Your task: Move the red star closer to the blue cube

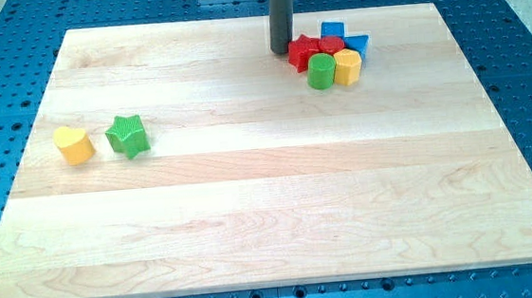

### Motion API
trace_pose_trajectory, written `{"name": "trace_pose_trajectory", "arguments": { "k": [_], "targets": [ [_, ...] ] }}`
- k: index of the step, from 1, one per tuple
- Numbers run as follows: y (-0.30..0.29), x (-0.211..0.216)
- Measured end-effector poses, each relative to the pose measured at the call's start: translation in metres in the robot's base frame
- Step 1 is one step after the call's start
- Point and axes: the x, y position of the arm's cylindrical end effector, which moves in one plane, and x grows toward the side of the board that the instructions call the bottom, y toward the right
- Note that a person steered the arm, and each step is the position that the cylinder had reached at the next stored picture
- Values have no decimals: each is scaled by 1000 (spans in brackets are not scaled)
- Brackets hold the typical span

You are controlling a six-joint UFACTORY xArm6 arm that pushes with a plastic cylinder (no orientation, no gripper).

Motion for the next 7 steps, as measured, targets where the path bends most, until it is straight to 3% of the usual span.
{"name": "trace_pose_trajectory", "arguments": {
  "k": [1, 2, 3, 5, 6, 7],
  "targets": [
    [-36, 62],
    [9, 79],
    [50, 71],
    [66, 17],
    [25, 23],
    [7, -12]
  ]
}}
